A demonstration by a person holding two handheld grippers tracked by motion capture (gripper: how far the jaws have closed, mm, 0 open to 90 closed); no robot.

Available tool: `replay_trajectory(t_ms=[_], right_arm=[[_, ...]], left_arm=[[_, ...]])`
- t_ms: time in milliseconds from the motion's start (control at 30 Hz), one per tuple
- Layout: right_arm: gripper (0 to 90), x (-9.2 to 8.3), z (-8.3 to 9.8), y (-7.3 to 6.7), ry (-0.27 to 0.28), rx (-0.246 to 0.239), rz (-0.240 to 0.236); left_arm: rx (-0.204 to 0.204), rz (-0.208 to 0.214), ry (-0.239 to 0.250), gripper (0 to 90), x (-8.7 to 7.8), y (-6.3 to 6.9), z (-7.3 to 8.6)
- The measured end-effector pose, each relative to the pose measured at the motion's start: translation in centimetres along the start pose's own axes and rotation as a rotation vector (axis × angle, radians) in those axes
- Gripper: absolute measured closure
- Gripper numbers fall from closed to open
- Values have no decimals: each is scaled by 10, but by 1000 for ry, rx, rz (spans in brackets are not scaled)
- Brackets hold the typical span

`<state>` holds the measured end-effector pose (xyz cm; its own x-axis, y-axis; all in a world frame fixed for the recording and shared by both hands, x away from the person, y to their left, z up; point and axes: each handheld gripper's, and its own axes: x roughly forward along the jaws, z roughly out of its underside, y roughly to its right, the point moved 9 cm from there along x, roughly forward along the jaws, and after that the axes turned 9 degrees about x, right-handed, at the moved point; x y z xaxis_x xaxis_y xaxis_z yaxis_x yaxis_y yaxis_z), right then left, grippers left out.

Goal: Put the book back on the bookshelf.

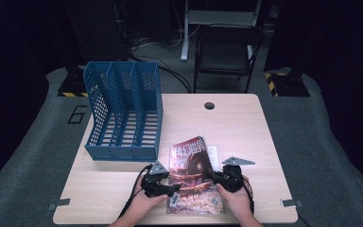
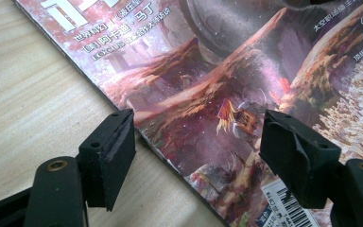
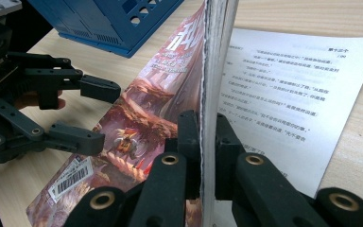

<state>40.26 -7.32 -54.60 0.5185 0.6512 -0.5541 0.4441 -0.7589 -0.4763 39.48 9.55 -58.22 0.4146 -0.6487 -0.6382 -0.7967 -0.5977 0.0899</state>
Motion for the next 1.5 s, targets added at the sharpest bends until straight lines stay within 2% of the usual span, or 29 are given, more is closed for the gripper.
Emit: replay_trajectory(t_ms=[33, 200, 267, 300, 367, 433, 533, 633, 733, 1167, 1200, 1367, 1500], right_arm=[[855, 0, 0, 0, 3, -7, -3], [856, -4, -2, -5, 35, -31, -2], [857, -6, -2, -7, 50, -35, 1], [856, -7, -3, -8, 54, -34, -3], [857, -10, -3, -9, 68, -34, -9], [857, -12, -4, -12, 83, -30, -16], [856, -15, -5, -15, 101, -54, -16], [856, -18, -4, -17, 109, -53, -20], [856, -21, -4, -18, 120, -71, -27], [857, -30, 0, -22, 144, -91, -37], [857, -30, 0, -22, 146, -90, -37], [857, -34, -2, -25, 163, -98, -48], [857, -35, -3, -27, 171, -104, -61]], left_arm=[[-5, 10, -4, 272, 0, 0, 0], [-29, 1, 9, 243, 1, -3, -2], [-20, 3, 3, 242, 1, -6, -2], [-46, 5, 7, 241, 2, -6, -3], [-48, 4, 11, 241, 2, -8, -4], [-60, 13, 14, 235, 3, -8, -5], [-65, 34, 21, 221, 5, -7, -7], [-74, 54, 27, 200, 6, -7, -8], [-75, 72, 33, 162, 10, -7, -12], [-14, 145, 41, 54, 25, 5, -21], [-21, 150, 44, 49, 26, 6, -21], [8, 173, 42, 8, 28, 6, -22], [5, 195, 37, 2, 29, 8, -23]])
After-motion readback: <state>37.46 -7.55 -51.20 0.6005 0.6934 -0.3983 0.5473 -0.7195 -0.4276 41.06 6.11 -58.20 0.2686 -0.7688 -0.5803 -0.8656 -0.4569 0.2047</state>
